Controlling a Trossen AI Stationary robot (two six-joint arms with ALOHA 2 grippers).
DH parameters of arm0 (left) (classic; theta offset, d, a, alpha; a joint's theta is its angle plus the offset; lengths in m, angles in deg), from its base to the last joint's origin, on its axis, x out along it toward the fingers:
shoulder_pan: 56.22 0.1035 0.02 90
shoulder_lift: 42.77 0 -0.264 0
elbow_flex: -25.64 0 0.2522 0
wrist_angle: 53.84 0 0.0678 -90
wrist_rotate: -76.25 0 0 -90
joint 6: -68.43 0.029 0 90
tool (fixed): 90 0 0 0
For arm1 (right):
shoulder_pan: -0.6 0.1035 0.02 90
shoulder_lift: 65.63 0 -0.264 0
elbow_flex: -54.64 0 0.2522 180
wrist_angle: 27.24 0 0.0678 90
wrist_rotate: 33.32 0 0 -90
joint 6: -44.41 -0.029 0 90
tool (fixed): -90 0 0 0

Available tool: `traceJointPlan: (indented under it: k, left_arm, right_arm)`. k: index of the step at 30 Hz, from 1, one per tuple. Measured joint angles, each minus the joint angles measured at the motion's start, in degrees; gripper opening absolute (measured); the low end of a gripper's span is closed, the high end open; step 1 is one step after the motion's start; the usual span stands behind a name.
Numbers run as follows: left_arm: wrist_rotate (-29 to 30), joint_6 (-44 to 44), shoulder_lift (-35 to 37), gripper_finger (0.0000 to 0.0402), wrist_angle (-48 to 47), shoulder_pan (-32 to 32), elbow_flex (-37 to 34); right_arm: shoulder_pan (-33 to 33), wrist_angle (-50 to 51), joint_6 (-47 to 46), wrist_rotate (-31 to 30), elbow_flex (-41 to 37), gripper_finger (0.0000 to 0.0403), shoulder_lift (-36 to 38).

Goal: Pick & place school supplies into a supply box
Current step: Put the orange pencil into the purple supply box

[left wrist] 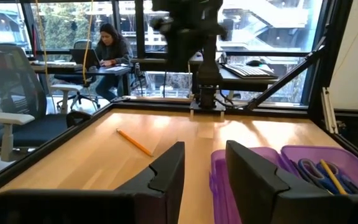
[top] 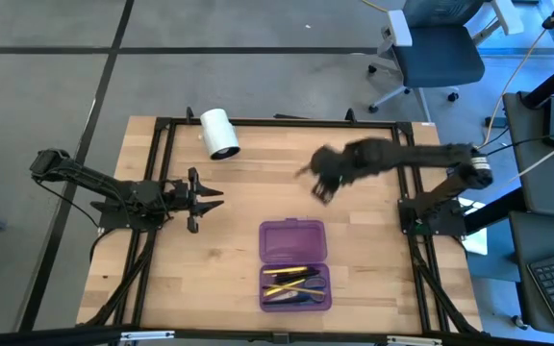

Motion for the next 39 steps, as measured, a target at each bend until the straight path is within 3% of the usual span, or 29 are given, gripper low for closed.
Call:
traceJointPlan:
  k: [5, 14, 19, 28, 39]
  left_arm:
    - [-0.01, 0.00, 0.00, 0.0107, 0.00, 0.01, 0.00]
    - [-0.01, -0.02, 0.00, 0.0110, 0.14, 0.00, 0.00]
    - [-0.03, -0.55, 0.00, 0.0107, 0.13, -0.02, 0.00]
    - [-0.03, -0.52, 0.00, 0.0111, 0.07, 0.00, 0.00]
    - [-0.05, -0.52, 0.00, 0.0110, 0.07, -0.02, 0.00]
  right_arm:
    - [-12.19, -7.85, -9.40, -0.98, -11.22, 0.0139, 5.52]
    - [-30.11, -22.64, -8.19, -0.76, -19.21, 0.0139, 3.84]
    - [-37.40, -25.36, -13.11, 5.45, -22.77, 0.0139, 2.12]
    - [-39.82, -34.56, -15.86, 9.86, -29.28, 0.0139, -1.56]
    - [-39.82, -36.69, -19.10, 11.18, -29.86, 0.0139, -9.49]
